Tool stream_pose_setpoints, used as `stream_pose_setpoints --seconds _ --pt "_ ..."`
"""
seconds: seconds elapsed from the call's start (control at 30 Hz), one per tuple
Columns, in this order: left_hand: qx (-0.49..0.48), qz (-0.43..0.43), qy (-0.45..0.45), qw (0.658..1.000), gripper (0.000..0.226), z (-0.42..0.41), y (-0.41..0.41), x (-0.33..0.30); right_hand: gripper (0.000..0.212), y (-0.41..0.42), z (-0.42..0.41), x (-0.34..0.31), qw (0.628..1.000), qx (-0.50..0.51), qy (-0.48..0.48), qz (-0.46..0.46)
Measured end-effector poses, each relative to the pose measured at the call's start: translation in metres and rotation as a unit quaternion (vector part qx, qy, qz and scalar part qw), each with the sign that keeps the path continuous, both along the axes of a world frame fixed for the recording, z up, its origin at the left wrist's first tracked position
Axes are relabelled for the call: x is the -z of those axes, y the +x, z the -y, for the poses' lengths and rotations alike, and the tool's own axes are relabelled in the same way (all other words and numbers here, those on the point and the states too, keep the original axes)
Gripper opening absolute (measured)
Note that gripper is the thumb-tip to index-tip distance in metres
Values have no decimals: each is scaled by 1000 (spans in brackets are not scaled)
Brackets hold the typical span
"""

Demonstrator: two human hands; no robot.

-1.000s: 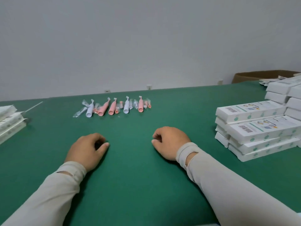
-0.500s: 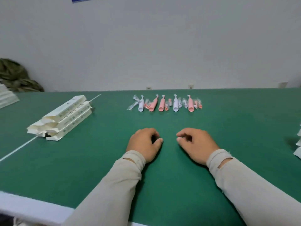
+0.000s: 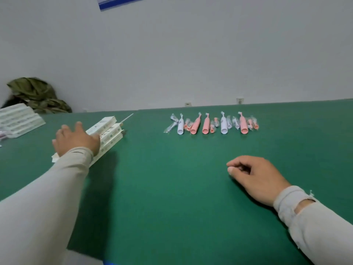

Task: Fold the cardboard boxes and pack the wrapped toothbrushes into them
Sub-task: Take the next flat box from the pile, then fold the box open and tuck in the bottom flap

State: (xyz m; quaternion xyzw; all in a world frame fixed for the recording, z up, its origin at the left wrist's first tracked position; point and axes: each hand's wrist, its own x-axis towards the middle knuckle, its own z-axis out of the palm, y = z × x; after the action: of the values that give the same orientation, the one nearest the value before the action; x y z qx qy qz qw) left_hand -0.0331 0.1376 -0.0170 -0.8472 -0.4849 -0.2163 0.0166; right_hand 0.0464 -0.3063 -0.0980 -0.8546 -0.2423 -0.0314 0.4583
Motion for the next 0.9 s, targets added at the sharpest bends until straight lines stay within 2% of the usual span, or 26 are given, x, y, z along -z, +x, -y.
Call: stream_pose_setpoints --seconds 0.07,0.13,0.23,0.3,0.37,0.43,0.5,0.57,0.63,0.7,0.77,0.83,0.9 --pt "-20 -71 -33 997 64 -18 1 2 9 2 0 1 1000 5 1 -11" --pt "-11 -75 -70 995 55 -32 2 8 8 4 0 2 1000 11 1 -18" --pt "19 -4 -84 996 40 -44 4 14 10 5 -1 4 1000 14 1 -22" --pt "30 44 -94 994 41 -44 6 14 9 5 -1 5 1000 18 4 -26" --pt "39 132 -109 985 48 -38 8 10 9 6 -1 5 999 21 9 -27" --pt "78 257 -134 954 49 -21 11 3 11 6 -3 3 999 25 20 -22" --pt "147 385 -167 896 49 21 15 -4 14 6 -3 1 998 31 46 -10" --pt "244 464 -182 832 42 89 22 -11 13 5 -4 -3 995 41 92 -13" --pt "357 462 -193 789 37 170 30 -6 7 3 -6 -8 980 47 182 -66" --pt "454 425 -204 757 38 242 43 8 7 0 -5 -17 940 49 300 -155" --pt "527 363 -194 743 40 298 52 25 21 -2 1 -24 889 21 393 -235" --pt "574 313 -172 737 45 329 54 41 27 -3 10 -28 847 -9 453 -277" --pt "603 286 -166 726 51 339 52 53 24 -1 18 -29 828 12 479 -290"
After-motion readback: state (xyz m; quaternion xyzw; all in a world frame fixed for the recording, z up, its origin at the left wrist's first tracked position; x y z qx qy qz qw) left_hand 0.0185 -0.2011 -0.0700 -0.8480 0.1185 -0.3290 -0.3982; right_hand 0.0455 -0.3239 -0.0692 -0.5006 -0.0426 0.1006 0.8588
